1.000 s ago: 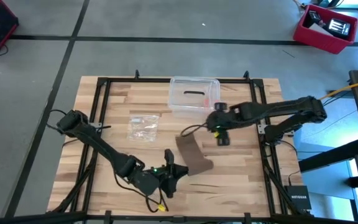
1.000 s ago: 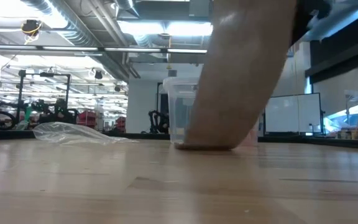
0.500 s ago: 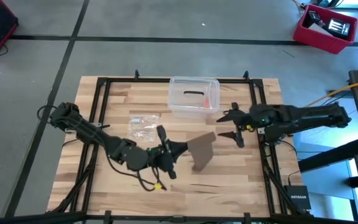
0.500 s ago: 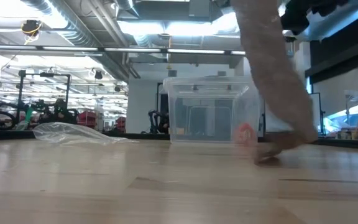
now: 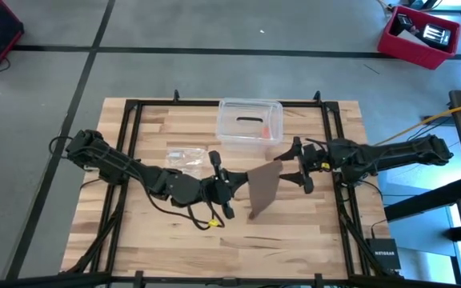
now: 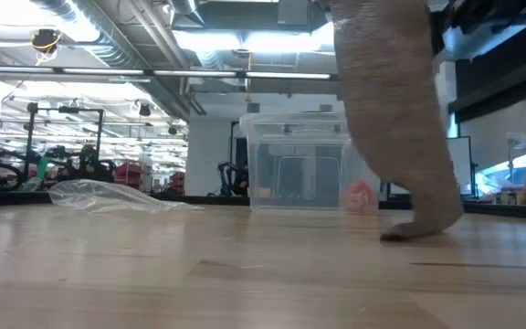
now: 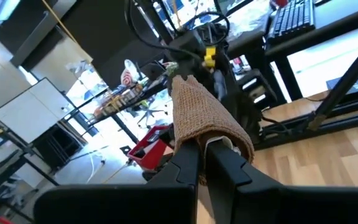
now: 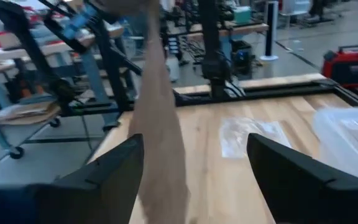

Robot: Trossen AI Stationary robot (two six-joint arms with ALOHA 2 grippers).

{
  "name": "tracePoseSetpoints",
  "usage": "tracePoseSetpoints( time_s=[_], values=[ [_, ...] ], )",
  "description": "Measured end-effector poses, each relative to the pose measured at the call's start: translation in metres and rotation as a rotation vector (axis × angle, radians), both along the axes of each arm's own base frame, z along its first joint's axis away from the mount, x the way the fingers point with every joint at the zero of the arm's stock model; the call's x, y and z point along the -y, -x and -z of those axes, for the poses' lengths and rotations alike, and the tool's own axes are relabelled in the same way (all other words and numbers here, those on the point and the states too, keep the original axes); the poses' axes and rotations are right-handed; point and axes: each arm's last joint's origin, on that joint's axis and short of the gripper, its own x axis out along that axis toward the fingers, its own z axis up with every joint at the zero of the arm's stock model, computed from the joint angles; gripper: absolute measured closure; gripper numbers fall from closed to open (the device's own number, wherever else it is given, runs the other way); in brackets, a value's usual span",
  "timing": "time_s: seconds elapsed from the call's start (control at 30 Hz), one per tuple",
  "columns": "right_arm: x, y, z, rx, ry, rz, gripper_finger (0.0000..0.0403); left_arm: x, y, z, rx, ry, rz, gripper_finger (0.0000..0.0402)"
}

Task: Roll bandage
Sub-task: Roll the brown bandage

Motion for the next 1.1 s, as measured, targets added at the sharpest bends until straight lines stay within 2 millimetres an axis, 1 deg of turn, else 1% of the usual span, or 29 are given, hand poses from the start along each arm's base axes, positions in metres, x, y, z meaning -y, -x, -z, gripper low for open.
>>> tracePoseSetpoints(
  time_s=[0.13, 0.3, 0.37, 0.4, 0.47, 0.53, 0.63, 0.7, 0.77, 0.83, 0.93, 1.0, 1.1],
  values=[
    [0.0, 0.0, -0.016, 0.054, 0.017, -0.005, 0.0116, 0.0, 0.0, -0.001, 0.014, 0.007, 0.011, 0.0396],
    [-0.001, -0.006, -0.022, 0.037, 0.029, -0.021, 0.0116, 0.001, -0.001, 0.0, 0.01, 0.018, 0.045, 0.0396],
    [-0.001, -0.006, -0.029, 0.044, 0.029, -0.034, 0.0116, 0.001, 0.0, 0.0, 0.009, 0.006, 0.031, 0.0396],
    [-0.001, -0.005, -0.032, 0.032, 0.034, -0.035, 0.0116, 0.003, 0.0, -0.001, 0.007, -0.002, 0.025, 0.0396],
    [-0.001, -0.001, -0.034, -0.049, 0.052, -0.03, 0.0116, 0.004, 0.001, -0.001, 0.004, -0.021, 0.006, 0.0396],
    [0.001, 0.002, -0.041, -0.115, 0.065, 0.008, 0.0116, 0.004, 0.002, -0.001, 0.006, -0.016, -0.003, 0.0396],
    [0.001, 0.003, -0.051, -0.077, 0.064, 0.016, 0.0116, 0.005, 0.002, -0.001, 0.013, -0.007, -0.002, 0.0396],
    [0.0, -0.002, -0.054, -0.031, 0.059, -0.006, 0.0116, 0.004, 0.002, -0.002, 0.015, -0.006, -0.004, 0.0396],
    [-0.001, -0.01, -0.052, -0.023, 0.065, -0.01, 0.0116, 0.003, 0.001, -0.002, 0.019, 0.004, 0.01, 0.0396],
    [-0.002, -0.021, -0.049, -0.018, 0.076, -0.015, 0.0116, 0.003, 0.0, -0.002, 0.028, 0.013, 0.032, 0.0396],
    [-0.006, -0.04, -0.043, -0.006, 0.074, -0.073, 0.012, 0.003, 0.0, -0.003, 0.033, 0.013, 0.035, 0.0396],
    [-0.007, -0.05, -0.04, 0.017, 0.074, -0.099, 0.0136, 0.004, 0.0, -0.003, 0.036, 0.022, 0.04, 0.0396],
    [-0.008, -0.058, -0.039, 0.051, 0.101, -0.1, 0.0184, 0.008, 0.002, -0.003, 0.04, 0.033, 0.05, 0.0396]
  ],
)
